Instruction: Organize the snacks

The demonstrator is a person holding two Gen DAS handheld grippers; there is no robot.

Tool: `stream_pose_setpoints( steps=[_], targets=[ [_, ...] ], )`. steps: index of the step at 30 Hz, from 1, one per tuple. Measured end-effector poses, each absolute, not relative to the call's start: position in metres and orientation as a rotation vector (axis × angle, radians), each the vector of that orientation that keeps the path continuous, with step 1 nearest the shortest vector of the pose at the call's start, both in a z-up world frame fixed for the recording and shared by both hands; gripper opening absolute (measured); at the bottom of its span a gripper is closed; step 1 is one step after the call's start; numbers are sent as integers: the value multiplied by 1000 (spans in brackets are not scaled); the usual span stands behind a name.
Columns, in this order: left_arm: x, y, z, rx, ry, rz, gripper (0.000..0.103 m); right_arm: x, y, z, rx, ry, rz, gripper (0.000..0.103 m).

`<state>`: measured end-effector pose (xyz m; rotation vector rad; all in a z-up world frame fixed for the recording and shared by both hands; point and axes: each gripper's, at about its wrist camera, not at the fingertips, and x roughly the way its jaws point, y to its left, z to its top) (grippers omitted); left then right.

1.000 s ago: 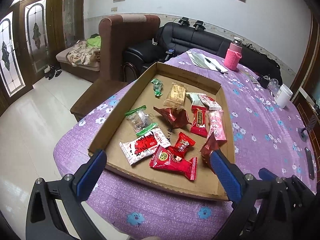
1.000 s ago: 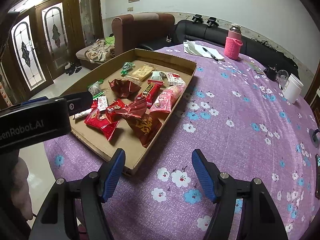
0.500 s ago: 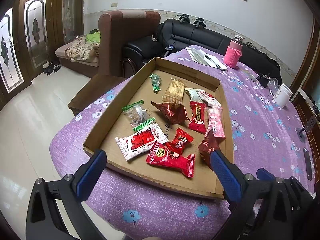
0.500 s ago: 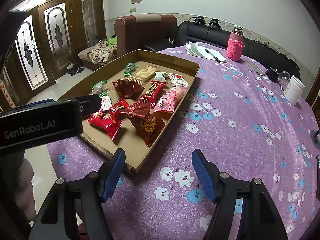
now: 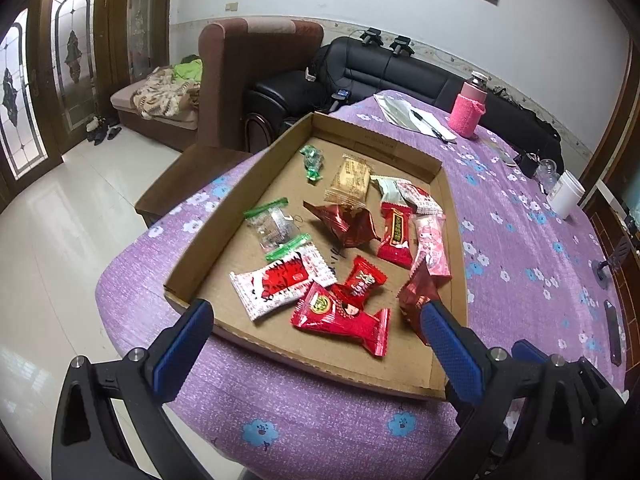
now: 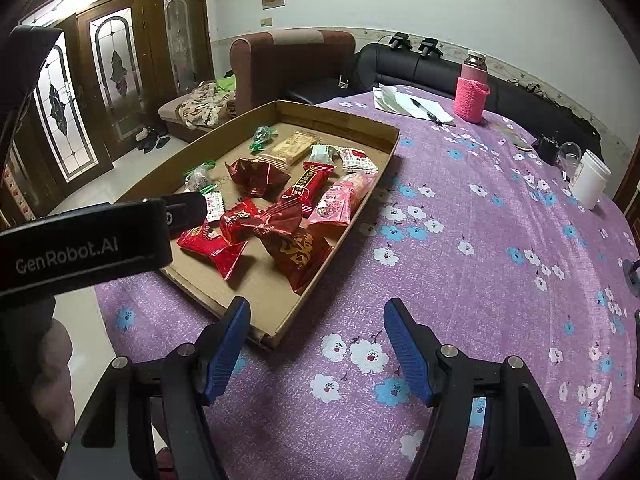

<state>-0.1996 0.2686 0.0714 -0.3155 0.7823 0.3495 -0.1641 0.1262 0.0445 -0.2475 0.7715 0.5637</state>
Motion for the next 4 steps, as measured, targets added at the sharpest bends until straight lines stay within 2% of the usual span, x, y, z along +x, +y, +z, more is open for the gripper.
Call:
stream_pose_setpoints(
  steps=[4],
  targets=[
    [-200,267,79,-298,770,351,103,-165,125,45,-246,765,566,74]
  ],
)
